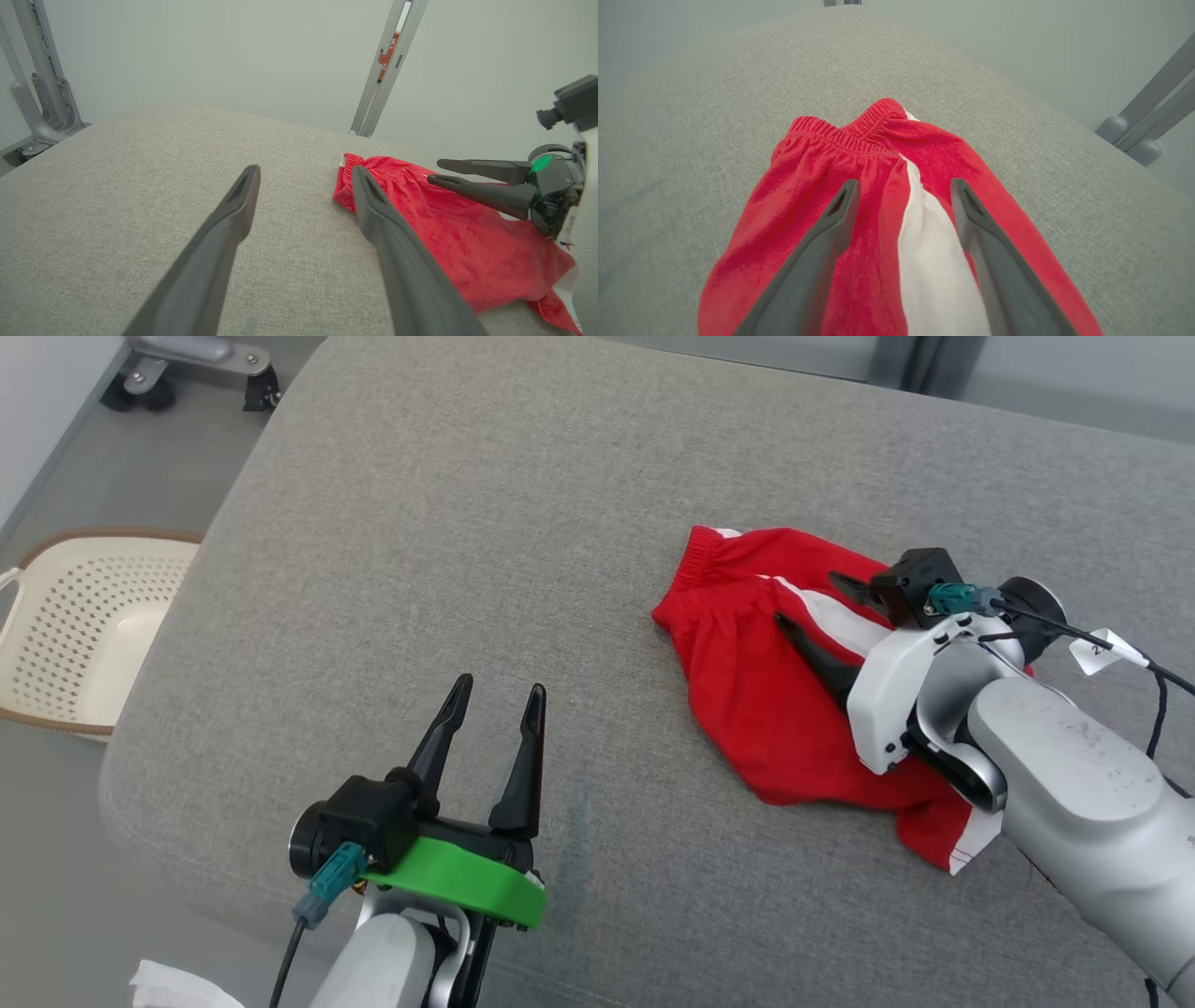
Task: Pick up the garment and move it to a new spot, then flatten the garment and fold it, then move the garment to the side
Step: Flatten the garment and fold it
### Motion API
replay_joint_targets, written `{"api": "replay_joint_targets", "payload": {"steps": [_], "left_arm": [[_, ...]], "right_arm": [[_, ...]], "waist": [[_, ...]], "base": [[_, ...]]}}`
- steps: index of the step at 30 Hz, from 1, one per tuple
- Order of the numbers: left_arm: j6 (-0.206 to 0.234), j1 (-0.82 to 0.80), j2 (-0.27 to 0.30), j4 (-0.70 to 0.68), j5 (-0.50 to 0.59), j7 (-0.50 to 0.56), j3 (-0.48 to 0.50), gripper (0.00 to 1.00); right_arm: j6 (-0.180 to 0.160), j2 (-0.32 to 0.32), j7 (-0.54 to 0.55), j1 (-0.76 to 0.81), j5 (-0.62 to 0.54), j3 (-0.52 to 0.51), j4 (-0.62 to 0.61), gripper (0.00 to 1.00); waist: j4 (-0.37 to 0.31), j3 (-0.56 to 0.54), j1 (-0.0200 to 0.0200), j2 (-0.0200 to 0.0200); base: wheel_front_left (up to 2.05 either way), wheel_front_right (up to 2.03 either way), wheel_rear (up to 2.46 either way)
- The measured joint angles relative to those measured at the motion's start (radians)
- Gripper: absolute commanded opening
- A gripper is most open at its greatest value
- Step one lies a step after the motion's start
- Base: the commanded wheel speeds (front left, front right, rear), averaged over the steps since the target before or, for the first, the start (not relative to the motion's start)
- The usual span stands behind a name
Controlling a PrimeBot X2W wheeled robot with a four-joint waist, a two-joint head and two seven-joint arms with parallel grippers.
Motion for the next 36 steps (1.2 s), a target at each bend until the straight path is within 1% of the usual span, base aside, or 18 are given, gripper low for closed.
{"api": "replay_joint_targets", "payload": {"steps": [5, 6, 7, 10, 14, 17, 21, 27, 32, 33, 34, 35, 36], "left_arm": [[0.007, 0.0, 0.0, 0.0, -0.009, 0.0, -0.01, 1.0], [0.008, 0.0, 0.0, 0.0, -0.009, 0.0, -0.012, 1.0], [0.008, 0.0, 0.0, 0.0, -0.011, 0.0, -0.013, 1.0], [0.012, 0.0, 0.0, 0.002, -0.017, 0.0, -0.015, 1.0], [0.012, 0.0, 0.0, 0.014, -0.022, 0.0, -0.013, 1.0], [0.012, 0.0, 0.0, 0.021, -0.021, 0.0, -0.009, 1.0], [0.008, 0.001, 0.0, 0.032, -0.015, 0.0, 0.002, 1.0], [0.002, 0.012, 0.0, 0.043, -0.005, 0.0, 0.007, 1.0], [-0.002, 0.021, 0.0, 0.054, 0.004, 0.0, 0.011, 1.0], [-0.003, 0.022, 0.0, 0.056, 0.007, 0.0, 0.012, 1.0], [-0.003, 0.023, 0.0, 0.058, 0.012, 0.0, 0.016, 1.0], [-0.003, 0.026, 0.0, 0.059, 0.013, 0.0, 0.019, 1.0], [-0.003, 0.028, 0.0, 0.06, 0.015, 0.0, 0.023, 1.0]], "right_arm": [[0.0, -0.01, 0.0, -0.043, 0.061, 0.053, 0.076, 1.0], [0.0, -0.008, 0.0, -0.048, 0.08, 0.062, 0.088, 0.34], [0.0, -0.008, 0.0, -0.056, 0.098, 0.077, 0.092, 0.0], [0.0, -0.009, -0.02, -0.072, 0.123, 0.124, 0.094, 0.0], [0.0, -0.009, -0.079, -0.091, 0.146, 0.168, 0.094, 0.0], [0.0, 0.004, -0.115, -0.094, 0.161, 0.2, 0.082, 0.0], [0.0, 0.028, -0.152, -0.092, 0.171, 0.251, 0.034, 0.0], [0.0, 0.072, -0.157, -0.025, 0.208, 0.351, -0.079, 0.0], [0.0, 0.093, -0.148, 0.017, 0.211, 0.399, -0.097, 0.0], [0.0, 0.096, -0.147, 0.02, 0.201, 0.408, -0.091, 0.28], [0.0, 0.101, -0.148, 0.021, 0.182, 0.415, -0.082, 0.84], [0.0, 0.107, -0.149, 0.021, 0.172, 0.419, -0.073, 1.0], [0.0, 0.111, -0.149, 0.022, 0.17, 0.421, -0.07, 1.0]], "waist": [[0.042, 0.019, 0.0, 0.0], [0.048, 0.023, 0.0, 0.0], [0.053, 0.026, 0.0, 0.0], [0.059, 0.032, 0.0, 0.0], [0.05, 0.024, 0.0, 0.0], [0.038, 0.012, 0.0, 0.0], [0.019, -0.01, 0.0, 0.0], [-0.009, -0.049, 0.0, 0.0], [-0.022, -0.078, 0.0, 0.0], [-0.023, -0.081, 0.0, 0.0], [-0.026, -0.085, 0.0, 0.0], [-0.03, -0.087, 0.0, 0.0], [-0.033, -0.088, 0.0, 0.0]], "base": [[0.0, 0.0, 0.0], [0.0, 0.0, 0.0], [0.0, 0.0, 0.0], [0.0, 0.0, 0.0], [0.0, 0.0, 0.0], [0.0, 0.0, 0.0], [0.0, 0.0, 0.0], [0.0, 0.0, 0.0], [0.0, 0.0, 0.0], [0.0, 0.0, 0.0], [0.0, 0.0, 0.0], [0.0, 0.0, 0.0], [0.0, 0.0, 0.0]]}}
